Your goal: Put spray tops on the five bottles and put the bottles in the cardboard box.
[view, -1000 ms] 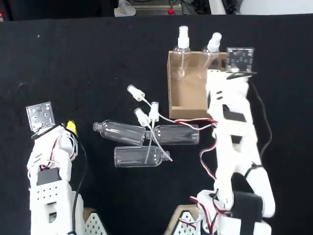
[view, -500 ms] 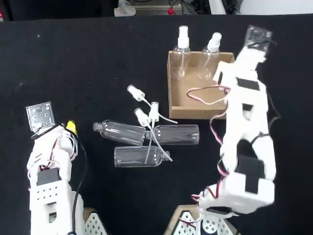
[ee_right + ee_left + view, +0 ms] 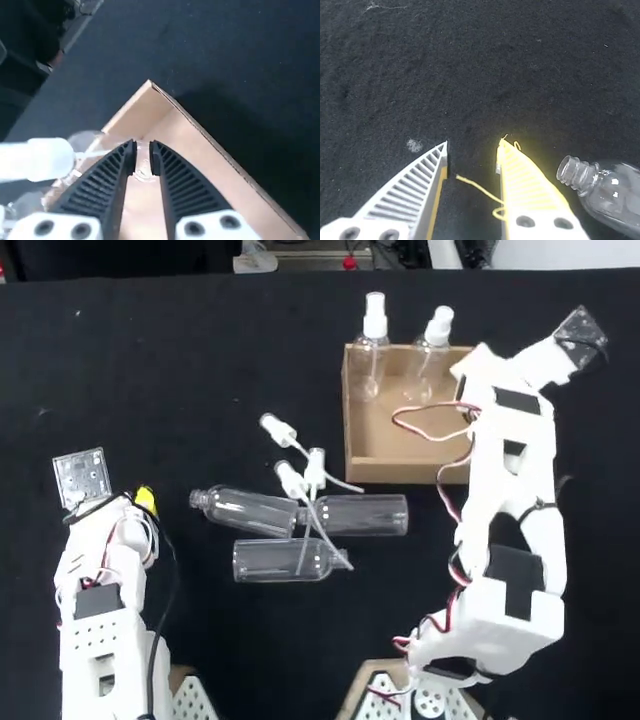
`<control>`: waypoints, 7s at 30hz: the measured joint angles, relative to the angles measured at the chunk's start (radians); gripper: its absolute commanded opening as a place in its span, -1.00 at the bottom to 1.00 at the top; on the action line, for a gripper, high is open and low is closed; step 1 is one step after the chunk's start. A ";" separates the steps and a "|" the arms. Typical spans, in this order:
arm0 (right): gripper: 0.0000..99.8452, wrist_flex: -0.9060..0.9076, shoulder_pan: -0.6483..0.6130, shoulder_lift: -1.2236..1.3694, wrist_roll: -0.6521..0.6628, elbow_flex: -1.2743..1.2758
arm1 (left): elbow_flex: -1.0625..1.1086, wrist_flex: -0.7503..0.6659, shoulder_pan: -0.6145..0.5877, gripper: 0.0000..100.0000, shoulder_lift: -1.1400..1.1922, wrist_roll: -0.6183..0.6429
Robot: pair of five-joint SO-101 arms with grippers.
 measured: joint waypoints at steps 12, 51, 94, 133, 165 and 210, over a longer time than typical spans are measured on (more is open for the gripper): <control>-0.98 -0.138 0.000 0.023 -0.028 -0.012 | 0.000 0.000 0.000 -0.69 0.000 0.000; -0.98 -0.239 -0.057 0.106 -0.482 0.074 | 0.000 0.000 0.000 -0.69 0.000 0.000; -0.98 -0.293 -0.066 0.133 -0.486 0.104 | 0.000 0.000 0.000 -0.69 0.000 0.000; -0.98 -0.318 -0.100 0.180 -0.486 0.107 | 0.000 0.000 0.000 -0.69 0.000 0.000; -0.98 -0.318 -0.118 0.180 -0.486 0.118 | 0.000 0.000 -0.002 -0.69 0.000 0.000; -0.83 0.084 -0.066 -0.704 0.680 0.479 | 0.000 0.000 -0.002 -0.69 0.000 0.000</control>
